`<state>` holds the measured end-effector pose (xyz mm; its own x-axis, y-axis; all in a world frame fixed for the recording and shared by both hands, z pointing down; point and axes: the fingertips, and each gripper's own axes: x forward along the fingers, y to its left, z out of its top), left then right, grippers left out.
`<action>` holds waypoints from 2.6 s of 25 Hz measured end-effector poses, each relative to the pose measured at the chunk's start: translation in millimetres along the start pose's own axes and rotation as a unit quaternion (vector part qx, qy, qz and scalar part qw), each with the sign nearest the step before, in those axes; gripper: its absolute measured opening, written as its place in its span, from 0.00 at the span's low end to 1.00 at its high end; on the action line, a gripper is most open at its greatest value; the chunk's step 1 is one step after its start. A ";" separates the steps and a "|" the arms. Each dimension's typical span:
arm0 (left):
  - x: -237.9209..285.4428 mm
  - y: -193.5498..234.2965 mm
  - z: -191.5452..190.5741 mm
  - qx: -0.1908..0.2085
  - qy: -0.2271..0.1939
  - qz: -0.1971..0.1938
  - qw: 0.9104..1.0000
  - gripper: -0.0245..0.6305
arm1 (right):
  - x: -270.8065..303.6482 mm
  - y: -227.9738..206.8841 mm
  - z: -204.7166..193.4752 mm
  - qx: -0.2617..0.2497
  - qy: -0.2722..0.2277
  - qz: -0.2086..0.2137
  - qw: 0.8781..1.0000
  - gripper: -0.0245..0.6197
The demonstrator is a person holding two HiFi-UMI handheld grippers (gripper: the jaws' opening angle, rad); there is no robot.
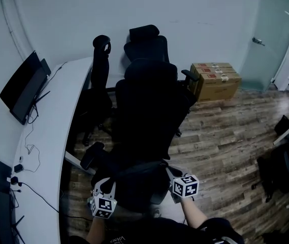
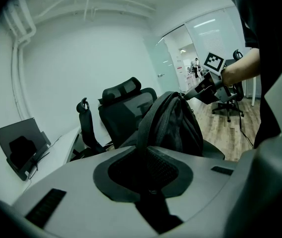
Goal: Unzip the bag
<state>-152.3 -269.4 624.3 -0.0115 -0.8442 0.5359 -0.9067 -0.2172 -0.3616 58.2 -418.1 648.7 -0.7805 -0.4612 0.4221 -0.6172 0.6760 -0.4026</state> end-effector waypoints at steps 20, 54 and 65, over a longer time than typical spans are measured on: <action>-38.7 -4.5 -12.9 -0.050 -0.036 -0.111 0.992 0.32 | -66.1 77.5 -5.5 0.017 -0.045 -0.076 0.996 0.11; -231.6 22.0 -48.3 -0.056 -0.223 -0.174 0.958 0.30 | -147.4 300.7 -80.3 -0.028 -0.164 -0.142 0.976 0.20; -278.8 18.3 -79.1 -0.059 -0.247 -0.178 0.951 0.11 | -152.3 348.3 -118.0 -0.043 -0.155 -0.146 0.976 0.17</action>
<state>-199.1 0.8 528.6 0.4782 -0.8607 0.1748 -0.8573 -0.5007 -0.1200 -26.2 -44.5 540.0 -0.5732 -0.7844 0.2370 -0.8178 0.5294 -0.2259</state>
